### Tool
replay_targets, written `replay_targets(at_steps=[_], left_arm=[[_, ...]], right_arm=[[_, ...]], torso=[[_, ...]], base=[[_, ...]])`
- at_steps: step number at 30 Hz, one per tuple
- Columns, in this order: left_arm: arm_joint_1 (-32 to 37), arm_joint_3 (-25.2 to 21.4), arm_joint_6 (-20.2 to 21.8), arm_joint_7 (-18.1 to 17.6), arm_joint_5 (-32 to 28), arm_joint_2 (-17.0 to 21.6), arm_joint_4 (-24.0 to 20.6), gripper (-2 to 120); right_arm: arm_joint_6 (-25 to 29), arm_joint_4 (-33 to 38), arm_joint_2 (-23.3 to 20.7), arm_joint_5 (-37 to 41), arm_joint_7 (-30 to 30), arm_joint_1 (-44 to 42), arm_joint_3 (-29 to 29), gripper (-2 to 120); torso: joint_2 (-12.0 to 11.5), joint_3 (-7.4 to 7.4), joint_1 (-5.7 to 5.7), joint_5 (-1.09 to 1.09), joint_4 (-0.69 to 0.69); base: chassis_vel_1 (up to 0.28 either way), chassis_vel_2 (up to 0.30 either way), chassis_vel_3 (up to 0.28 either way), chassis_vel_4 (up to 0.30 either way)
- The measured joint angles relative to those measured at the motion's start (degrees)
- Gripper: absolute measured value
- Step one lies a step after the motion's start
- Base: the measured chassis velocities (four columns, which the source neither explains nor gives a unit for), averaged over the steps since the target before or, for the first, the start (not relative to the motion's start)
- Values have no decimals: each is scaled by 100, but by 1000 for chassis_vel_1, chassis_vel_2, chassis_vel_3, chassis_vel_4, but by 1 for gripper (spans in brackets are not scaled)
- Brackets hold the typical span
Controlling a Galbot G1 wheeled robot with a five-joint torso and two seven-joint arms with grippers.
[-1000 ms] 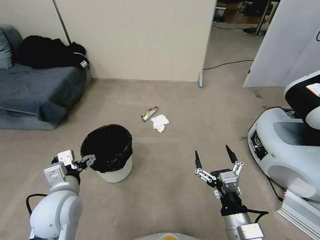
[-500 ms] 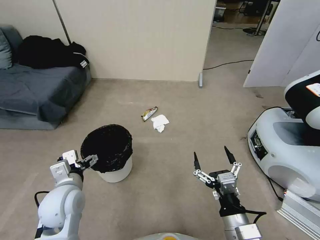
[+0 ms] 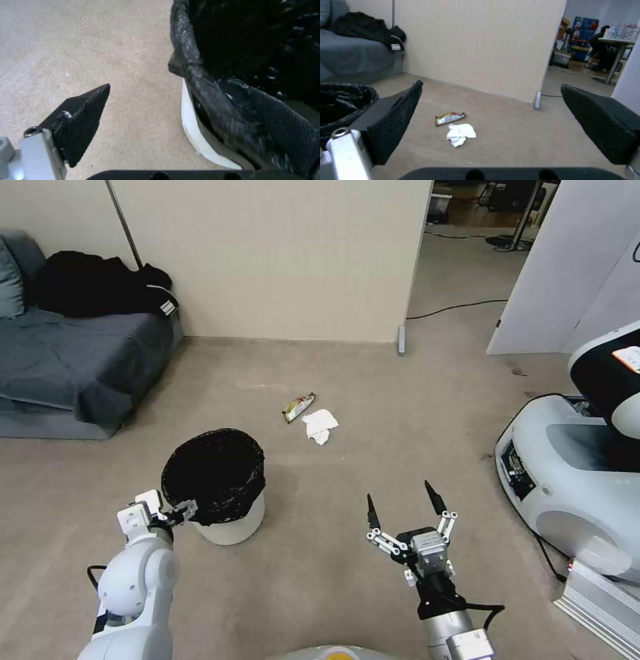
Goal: Pick up the trash bin, then pick up the garbage from the floor and place it into the trash bin.
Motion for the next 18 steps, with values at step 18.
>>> replay_targets(at_steps=[18], left_arm=[[-259, 257, -63, -45, -96, -119, 390, 84]], right_arm=[[10, 28, -1, -56, -9, -39, -30, 100]], torso=[[2, -2, -1, 5, 3]], base=[[0, 0, 0, 0]])
